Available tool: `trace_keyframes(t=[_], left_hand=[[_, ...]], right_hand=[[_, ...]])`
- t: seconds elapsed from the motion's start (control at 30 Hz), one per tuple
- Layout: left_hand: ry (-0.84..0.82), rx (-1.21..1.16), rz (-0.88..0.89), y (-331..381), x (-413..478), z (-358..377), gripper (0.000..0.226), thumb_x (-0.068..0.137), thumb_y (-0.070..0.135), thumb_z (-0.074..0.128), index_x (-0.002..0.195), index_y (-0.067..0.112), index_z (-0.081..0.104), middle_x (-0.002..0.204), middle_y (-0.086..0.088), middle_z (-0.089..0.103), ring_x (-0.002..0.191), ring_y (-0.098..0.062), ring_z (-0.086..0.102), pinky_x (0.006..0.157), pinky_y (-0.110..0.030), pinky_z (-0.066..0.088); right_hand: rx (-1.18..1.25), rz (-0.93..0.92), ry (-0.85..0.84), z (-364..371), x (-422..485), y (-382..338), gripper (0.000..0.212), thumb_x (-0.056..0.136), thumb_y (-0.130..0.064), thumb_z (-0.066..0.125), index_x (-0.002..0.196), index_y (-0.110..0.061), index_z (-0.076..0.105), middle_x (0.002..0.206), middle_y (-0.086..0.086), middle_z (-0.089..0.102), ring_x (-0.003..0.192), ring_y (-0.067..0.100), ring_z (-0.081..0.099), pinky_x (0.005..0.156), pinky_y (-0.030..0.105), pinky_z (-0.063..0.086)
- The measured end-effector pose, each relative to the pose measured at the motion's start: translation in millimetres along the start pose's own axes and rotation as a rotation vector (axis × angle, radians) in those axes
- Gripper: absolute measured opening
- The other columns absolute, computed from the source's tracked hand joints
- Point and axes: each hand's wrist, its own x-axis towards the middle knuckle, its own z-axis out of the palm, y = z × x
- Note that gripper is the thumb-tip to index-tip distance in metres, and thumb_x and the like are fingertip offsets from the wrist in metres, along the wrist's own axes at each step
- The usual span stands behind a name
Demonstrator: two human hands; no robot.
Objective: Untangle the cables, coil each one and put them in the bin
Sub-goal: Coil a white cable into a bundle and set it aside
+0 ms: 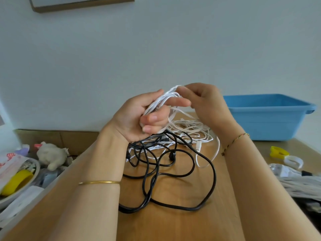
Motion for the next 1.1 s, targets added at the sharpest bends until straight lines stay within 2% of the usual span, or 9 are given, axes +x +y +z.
trace_keyframes(t=[0.13,0.2,0.3,0.4,0.53,0.73,0.83,0.97,1.1], left_hand=[[-0.136,-0.298,0.059,1.5,1.0,-6.3,0.045,0.101,0.015,0.033,0.131,-0.019,0.037,0.055,-0.012,0.051,0.049,-0.011,0.031,0.045,-0.023,0.038],[-0.101,-0.399,0.152,2.7,1.3,-11.9,0.044,0.098,0.011,0.037,0.13,-0.019,0.038,0.062,-0.016,0.057,0.05,-0.014,0.036,0.05,-0.027,0.04],[0.11,-0.459,0.297,3.3,3.6,-11.4,0.041,0.096,0.01,0.042,0.125,-0.019,0.044,0.063,-0.013,0.056,0.048,-0.02,0.048,0.051,-0.031,0.049],[0.364,-0.481,0.473,3.2,9.6,-5.7,0.041,0.102,0.017,0.033,0.121,-0.016,0.048,0.058,-0.004,0.054,0.043,-0.012,0.048,0.053,-0.028,0.055],[0.559,-0.426,0.689,7.1,11.2,-6.8,0.034,0.106,0.023,0.027,0.104,-0.003,0.049,0.062,-0.006,0.061,0.047,-0.011,0.054,0.074,-0.041,0.059],[1.007,-0.034,0.8,5.4,7.2,-20.8,0.023,0.106,0.024,0.03,0.107,0.012,0.049,0.069,-0.004,0.066,0.065,-0.012,0.063,0.088,-0.045,0.053],[1.159,0.596,0.737,-7.4,11.8,-13.1,0.021,0.105,0.019,0.031,0.102,0.029,0.05,0.077,0.0,0.065,0.067,-0.008,0.061,0.073,-0.029,0.053],[1.014,1.281,0.509,-13.9,18.5,1.7,0.017,0.103,0.018,0.035,0.11,0.018,0.05,0.077,0.013,0.054,0.068,0.006,0.054,0.063,-0.012,0.044],[0.796,1.34,0.192,-10.3,16.2,7.2,0.034,0.102,0.035,0.03,0.094,0.016,0.057,0.067,0.004,0.057,0.069,-0.017,0.059,0.077,-0.041,0.052]], right_hand=[[0.013,0.046,-0.18,6.2,-7.5,-1.7,0.04,0.095,-0.031,0.05,0.057,-0.029,0.064,0.056,0.005,0.037,0.042,0.007,0.028,0.047,0.023,0.027],[0.013,0.08,-0.273,7.2,-8.8,-1.0,0.032,0.096,-0.028,0.05,0.07,-0.033,0.067,0.057,0.003,0.04,0.04,0.006,0.03,0.045,0.022,0.03],[-0.063,0.108,-0.369,7.7,-7.5,2.3,0.021,0.096,-0.015,0.048,0.101,-0.02,0.068,0.058,-0.003,0.046,0.041,0.004,0.036,0.044,0.019,0.038],[-0.118,0.135,-0.465,7.9,-7.8,1.9,0.021,0.093,-0.008,0.051,0.101,-0.016,0.068,0.063,-0.004,0.055,0.044,0.003,0.043,0.045,0.014,0.042],[-0.159,0.154,-0.601,4.2,-9.4,0.2,0.014,0.091,-0.017,0.058,0.095,-0.012,0.07,0.065,-0.005,0.058,0.042,-0.002,0.042,0.043,0.008,0.035],[-0.237,0.115,-0.698,3.4,-11.1,-17.3,0.015,0.084,-0.03,0.066,0.081,-0.016,0.072,0.057,-0.011,0.051,0.049,0.0,0.042,0.049,0.012,0.034],[-0.233,0.097,-0.657,6.1,-11.7,-28.6,0.018,0.081,-0.026,0.066,0.078,-0.009,0.07,0.064,-0.002,0.051,0.058,0.007,0.044,0.054,0.019,0.034],[-0.064,0.125,-0.432,2.5,-13.1,-35.3,0.047,0.089,-0.046,0.054,0.066,-0.007,0.066,0.058,-0.001,0.048,0.05,0.007,0.04,0.053,0.017,0.035],[0.212,0.307,-0.291,1.0,-11.4,-30.5,0.06,0.099,-0.042,0.032,0.06,-0.006,0.059,0.04,-0.01,0.044,0.036,0.003,0.035,0.044,0.013,0.034]])
